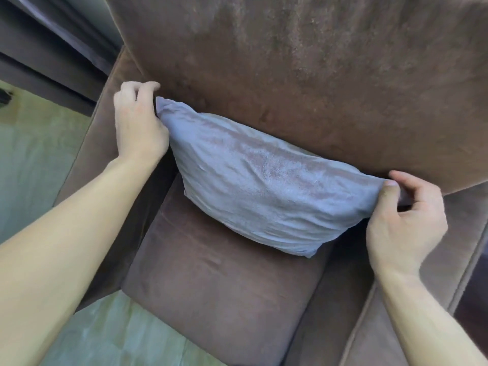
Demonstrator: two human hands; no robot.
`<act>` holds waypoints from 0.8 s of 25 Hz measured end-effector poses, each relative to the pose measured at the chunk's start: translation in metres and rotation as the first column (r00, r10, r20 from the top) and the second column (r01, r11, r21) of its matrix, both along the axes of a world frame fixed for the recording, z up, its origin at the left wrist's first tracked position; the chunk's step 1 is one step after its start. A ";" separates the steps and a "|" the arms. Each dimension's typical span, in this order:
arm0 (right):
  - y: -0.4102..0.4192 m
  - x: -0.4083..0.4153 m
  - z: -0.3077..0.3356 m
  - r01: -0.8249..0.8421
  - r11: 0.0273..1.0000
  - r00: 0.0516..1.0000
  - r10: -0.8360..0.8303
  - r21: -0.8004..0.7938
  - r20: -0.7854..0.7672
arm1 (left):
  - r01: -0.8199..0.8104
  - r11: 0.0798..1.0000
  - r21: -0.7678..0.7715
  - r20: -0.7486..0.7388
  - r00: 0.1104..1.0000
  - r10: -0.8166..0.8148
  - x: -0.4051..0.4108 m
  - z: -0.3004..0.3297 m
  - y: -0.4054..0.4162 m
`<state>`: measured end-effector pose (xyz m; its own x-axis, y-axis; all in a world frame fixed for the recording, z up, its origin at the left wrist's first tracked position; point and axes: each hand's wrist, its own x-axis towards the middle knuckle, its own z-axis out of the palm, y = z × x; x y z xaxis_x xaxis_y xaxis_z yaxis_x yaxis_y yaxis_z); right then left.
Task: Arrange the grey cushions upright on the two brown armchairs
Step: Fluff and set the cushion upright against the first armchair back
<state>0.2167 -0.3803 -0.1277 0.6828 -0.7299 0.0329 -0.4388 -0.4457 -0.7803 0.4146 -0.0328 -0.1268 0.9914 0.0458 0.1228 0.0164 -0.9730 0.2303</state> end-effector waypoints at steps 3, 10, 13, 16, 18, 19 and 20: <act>0.046 0.023 0.012 -0.258 0.943 0.959 0.277 -0.209 0.066 | -0.300 0.928 -0.222 -0.051 0.954 0.296 -0.027 -0.015 0.009; 0.183 0.132 0.003 -0.756 0.631 0.654 0.738 -0.173 -0.163 | -0.746 0.546 -0.382 -0.487 0.665 0.567 -0.138 -0.145 0.034; 0.225 0.164 -0.010 -0.801 0.542 0.599 0.740 -0.256 -0.306 | -0.912 0.091 -0.400 -0.729 0.377 0.571 -0.160 -0.204 0.044; 0.239 0.186 -0.013 -0.771 0.548 0.635 0.701 -0.325 -0.324 | -0.855 -0.268 -0.444 -0.834 0.285 0.473 -0.145 -0.229 0.039; 0.248 0.193 -0.017 -0.752 0.554 0.655 0.683 -0.356 -0.322 | -0.721 -0.482 -0.498 -0.854 0.311 0.417 -0.130 -0.241 0.043; 0.250 0.194 -0.020 -0.746 0.553 0.662 0.679 -0.372 -0.319 | -0.674 -0.539 -0.505 -0.855 0.309 0.415 -0.125 -0.245 0.044; 0.251 0.195 -0.022 -0.735 0.566 0.673 0.675 -0.373 -0.302 | -0.656 -0.557 -0.509 -0.854 0.307 0.420 -0.121 -0.249 0.046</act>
